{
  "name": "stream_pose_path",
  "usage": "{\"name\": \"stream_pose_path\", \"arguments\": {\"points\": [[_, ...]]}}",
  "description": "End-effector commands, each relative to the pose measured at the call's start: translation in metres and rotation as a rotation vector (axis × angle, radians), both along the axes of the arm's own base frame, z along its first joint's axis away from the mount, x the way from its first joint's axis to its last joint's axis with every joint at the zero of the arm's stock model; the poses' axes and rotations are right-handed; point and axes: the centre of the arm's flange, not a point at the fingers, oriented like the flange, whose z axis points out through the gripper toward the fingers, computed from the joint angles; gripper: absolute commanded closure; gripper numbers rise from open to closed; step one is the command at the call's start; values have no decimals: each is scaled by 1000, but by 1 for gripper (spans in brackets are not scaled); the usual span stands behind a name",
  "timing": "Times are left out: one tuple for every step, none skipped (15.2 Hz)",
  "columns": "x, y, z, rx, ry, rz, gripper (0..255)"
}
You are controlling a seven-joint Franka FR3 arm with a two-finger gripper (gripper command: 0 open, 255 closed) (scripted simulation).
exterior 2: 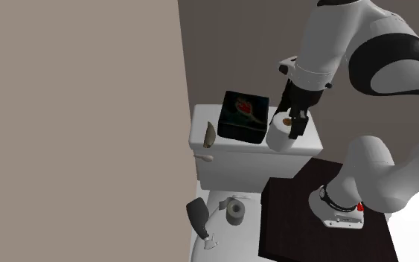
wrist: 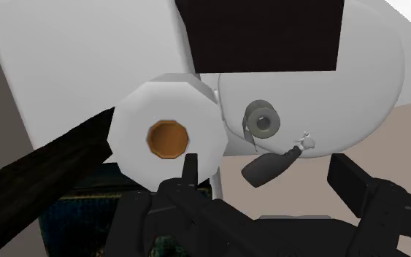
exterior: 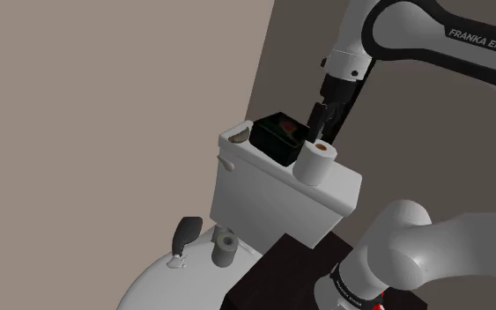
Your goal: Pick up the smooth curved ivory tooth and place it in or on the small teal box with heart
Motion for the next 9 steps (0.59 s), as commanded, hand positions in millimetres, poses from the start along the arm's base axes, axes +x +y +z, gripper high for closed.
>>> {"name": "stream_pose_path", "arguments": {"points": [[0, 0, 0, 0, 0, 0, 0], [10, 8, -4, -6, 0, -58, 0], [20, 14, -9, -11, 0, -115, 0], [31, 21, -14, -17, 0, -173, 0], [42, 27, -18, -23, 0, -230, 0], [53, 32, -23, -28, 0, -288, 0], [64, 36, -28, -34, 1, -345, 0], [76, 39, -32, -40, 1, -403, 0], [88, 42, -37, -46, 1, -460, 0]]}}
